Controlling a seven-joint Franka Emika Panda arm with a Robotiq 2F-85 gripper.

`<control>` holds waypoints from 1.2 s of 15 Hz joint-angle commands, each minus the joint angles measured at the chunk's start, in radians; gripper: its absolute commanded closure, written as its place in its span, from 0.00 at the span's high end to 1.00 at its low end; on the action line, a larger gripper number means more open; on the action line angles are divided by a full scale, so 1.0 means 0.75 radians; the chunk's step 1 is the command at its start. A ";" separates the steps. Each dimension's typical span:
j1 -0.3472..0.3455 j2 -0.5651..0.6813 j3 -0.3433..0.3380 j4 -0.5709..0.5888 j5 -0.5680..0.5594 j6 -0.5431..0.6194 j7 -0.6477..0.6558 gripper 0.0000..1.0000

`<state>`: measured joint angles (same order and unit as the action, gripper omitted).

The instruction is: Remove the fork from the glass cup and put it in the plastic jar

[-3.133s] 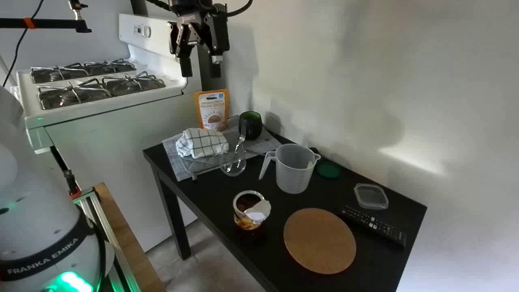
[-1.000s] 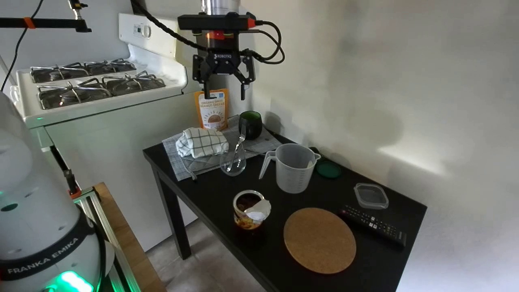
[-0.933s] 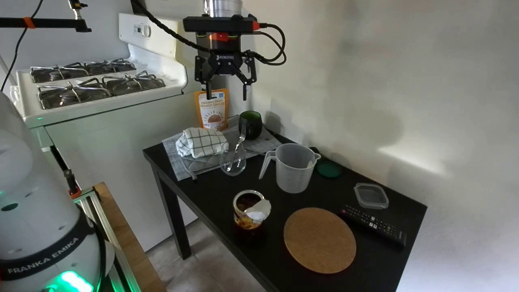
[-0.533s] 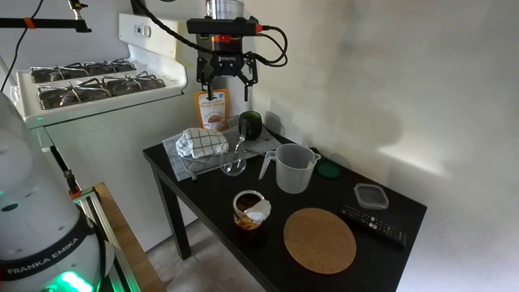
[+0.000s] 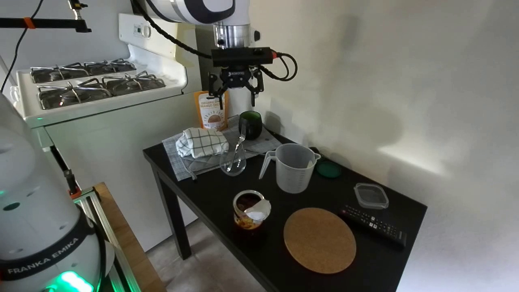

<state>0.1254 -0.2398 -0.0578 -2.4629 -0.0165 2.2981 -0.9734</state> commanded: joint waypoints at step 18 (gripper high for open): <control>-0.071 0.315 0.048 0.144 0.290 0.054 -0.557 0.99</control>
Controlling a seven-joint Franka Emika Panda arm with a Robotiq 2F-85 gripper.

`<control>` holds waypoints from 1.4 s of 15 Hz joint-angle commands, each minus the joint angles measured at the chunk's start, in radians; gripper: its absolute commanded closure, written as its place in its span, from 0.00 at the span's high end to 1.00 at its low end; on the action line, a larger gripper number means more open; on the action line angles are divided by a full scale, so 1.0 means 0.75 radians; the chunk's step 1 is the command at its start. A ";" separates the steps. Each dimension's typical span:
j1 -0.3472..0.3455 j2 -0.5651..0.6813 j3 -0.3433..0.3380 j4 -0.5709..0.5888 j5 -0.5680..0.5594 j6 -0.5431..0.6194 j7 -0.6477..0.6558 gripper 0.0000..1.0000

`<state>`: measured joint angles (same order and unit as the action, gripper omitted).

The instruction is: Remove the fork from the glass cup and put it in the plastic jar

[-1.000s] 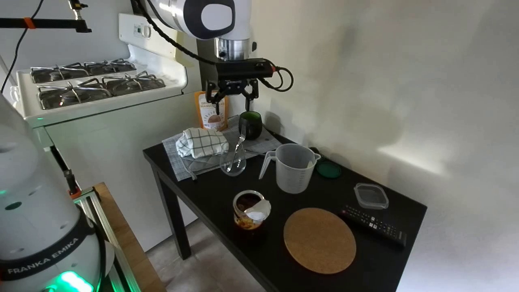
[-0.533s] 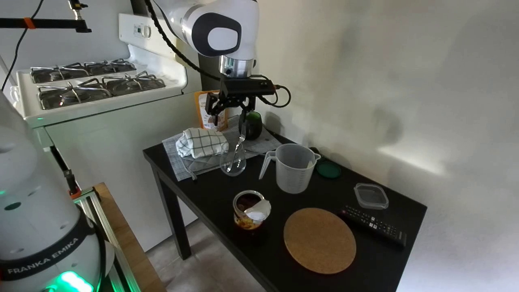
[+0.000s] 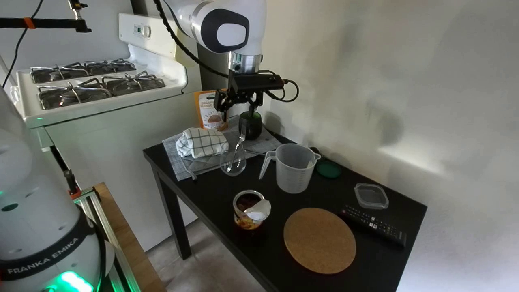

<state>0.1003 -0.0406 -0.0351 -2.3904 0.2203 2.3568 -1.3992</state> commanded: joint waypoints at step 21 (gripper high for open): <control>-0.068 0.077 0.095 0.083 -0.221 -0.182 0.171 0.01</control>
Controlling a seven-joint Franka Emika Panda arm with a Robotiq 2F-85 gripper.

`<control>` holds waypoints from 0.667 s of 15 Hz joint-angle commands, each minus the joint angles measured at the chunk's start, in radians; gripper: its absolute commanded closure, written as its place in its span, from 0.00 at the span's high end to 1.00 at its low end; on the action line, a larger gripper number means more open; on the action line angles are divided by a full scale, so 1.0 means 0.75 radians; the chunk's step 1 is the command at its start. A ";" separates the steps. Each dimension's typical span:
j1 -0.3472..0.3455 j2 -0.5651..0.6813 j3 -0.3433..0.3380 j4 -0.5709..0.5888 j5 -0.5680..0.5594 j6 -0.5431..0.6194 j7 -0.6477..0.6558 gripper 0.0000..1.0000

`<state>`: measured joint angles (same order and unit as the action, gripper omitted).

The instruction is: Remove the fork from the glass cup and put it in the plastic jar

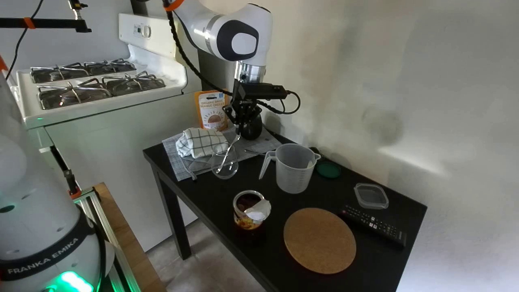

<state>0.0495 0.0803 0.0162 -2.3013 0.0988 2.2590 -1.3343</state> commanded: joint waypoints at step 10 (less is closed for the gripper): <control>0.022 -0.300 0.053 -0.107 -0.193 -0.011 0.344 0.01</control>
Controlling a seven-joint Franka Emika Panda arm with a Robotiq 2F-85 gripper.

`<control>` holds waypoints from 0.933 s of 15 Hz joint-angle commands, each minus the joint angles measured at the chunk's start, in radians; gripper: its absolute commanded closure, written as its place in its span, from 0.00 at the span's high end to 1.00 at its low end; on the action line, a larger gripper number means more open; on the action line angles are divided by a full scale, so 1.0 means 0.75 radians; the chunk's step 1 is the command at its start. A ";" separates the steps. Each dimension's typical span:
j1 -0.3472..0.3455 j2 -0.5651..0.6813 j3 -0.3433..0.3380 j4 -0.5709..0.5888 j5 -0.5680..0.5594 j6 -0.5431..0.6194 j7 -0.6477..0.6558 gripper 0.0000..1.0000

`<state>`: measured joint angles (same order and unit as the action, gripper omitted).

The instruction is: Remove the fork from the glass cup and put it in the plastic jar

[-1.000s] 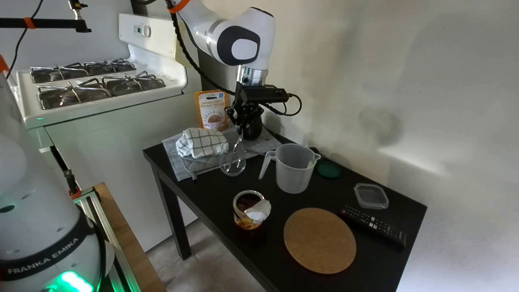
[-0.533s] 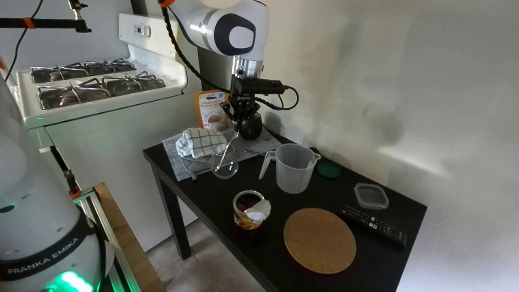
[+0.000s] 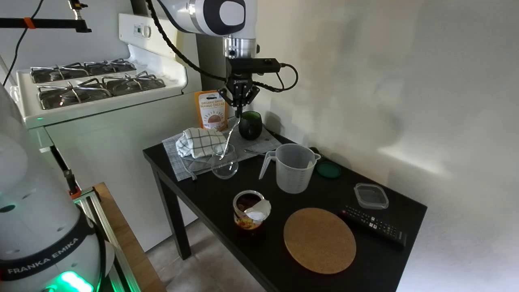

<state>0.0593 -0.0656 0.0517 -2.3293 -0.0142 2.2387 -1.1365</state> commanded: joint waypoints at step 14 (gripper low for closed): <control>-0.151 -0.588 -0.205 -0.246 -0.137 0.090 0.548 0.01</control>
<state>-0.0184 -0.4532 -0.0628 -2.4564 -0.0832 2.2617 -0.8137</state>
